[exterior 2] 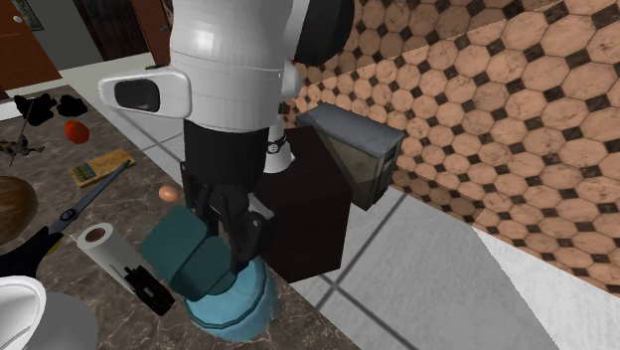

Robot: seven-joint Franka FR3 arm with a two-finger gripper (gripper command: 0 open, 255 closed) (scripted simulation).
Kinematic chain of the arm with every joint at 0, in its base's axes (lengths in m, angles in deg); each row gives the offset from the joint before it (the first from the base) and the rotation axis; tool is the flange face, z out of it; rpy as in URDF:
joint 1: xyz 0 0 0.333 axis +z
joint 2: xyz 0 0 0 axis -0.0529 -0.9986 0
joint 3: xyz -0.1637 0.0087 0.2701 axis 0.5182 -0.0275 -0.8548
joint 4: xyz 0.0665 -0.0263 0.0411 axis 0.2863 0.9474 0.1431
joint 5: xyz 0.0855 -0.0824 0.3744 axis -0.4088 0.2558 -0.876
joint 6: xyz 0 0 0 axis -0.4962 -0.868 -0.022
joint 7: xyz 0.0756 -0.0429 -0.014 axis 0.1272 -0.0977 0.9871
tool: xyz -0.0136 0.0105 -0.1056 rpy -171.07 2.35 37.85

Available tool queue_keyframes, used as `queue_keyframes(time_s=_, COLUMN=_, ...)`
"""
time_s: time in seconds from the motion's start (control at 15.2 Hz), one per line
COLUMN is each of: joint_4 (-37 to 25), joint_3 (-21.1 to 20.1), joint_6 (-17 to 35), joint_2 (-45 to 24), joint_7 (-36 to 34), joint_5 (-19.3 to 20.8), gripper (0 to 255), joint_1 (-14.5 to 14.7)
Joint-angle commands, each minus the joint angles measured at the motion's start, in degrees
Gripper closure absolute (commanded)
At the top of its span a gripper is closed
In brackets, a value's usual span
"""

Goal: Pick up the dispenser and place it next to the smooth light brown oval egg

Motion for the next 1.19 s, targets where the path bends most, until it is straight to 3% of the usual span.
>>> queue_keyframes(time_s=0.0, joint_4=2.14, joint_3=0.46, joint_6=-0.47, joint_2=3.08, joint_7=1.62, joint_5=-0.94, gripper=255, joint_1=-0.71)
queue_keyframes(time_s=0.53, joint_4=9.96, joint_3=3.9, joint_6=-4.89, joint_2=16.97, joint_7=9.71, joint_5=-4.5, gripper=255, joint_1=-3.05)
queue_keyframes(time_s=1.12, joint_4=13.02, joint_3=9.19, joint_6=-12.97, joint_2=29.58, joint_7=18.82, joint_5=-5.78, gripper=255, joint_1=-4.96)
